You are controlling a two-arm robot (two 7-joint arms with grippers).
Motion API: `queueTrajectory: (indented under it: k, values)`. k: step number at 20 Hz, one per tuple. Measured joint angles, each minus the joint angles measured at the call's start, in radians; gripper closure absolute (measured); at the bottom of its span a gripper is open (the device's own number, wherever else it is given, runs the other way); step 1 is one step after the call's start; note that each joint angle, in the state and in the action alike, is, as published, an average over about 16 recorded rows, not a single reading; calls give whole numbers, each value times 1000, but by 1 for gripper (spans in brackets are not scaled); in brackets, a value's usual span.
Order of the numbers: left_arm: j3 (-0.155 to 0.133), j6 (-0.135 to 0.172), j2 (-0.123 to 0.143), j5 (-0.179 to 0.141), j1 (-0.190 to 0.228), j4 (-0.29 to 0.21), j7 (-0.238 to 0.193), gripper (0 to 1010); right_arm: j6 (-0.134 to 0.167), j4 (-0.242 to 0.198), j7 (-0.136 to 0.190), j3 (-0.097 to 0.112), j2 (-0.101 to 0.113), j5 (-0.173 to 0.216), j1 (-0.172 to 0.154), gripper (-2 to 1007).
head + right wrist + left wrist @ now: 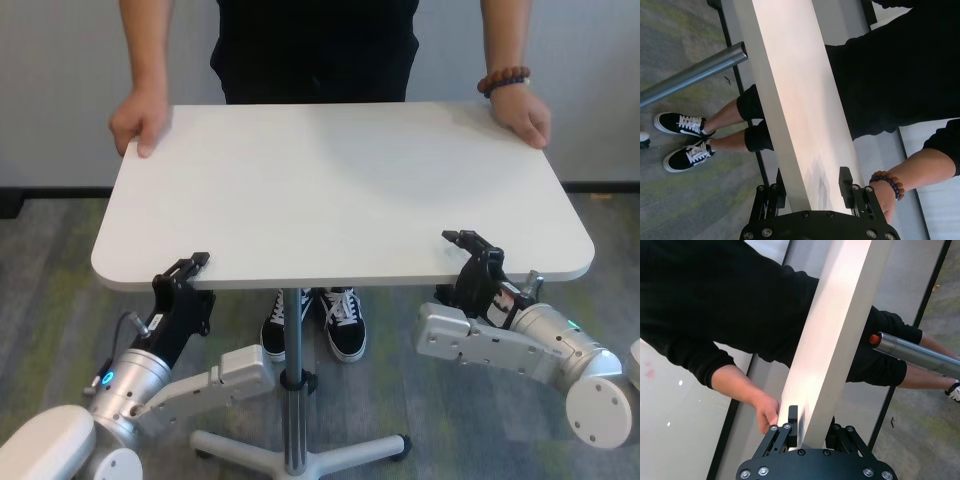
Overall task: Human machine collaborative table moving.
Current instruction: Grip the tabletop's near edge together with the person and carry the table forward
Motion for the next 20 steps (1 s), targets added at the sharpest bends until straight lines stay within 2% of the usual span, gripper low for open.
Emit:
queueTrajectory:
  k: [10,20]
  values:
    - [15,-14,-27,-1,-45,95,32,697,-14,55,-2,-10,-2,4,32,370]
    - [32,-25,-51,0,-87,186,59,697,-29,117,-2,-30,-11,3,74,369]
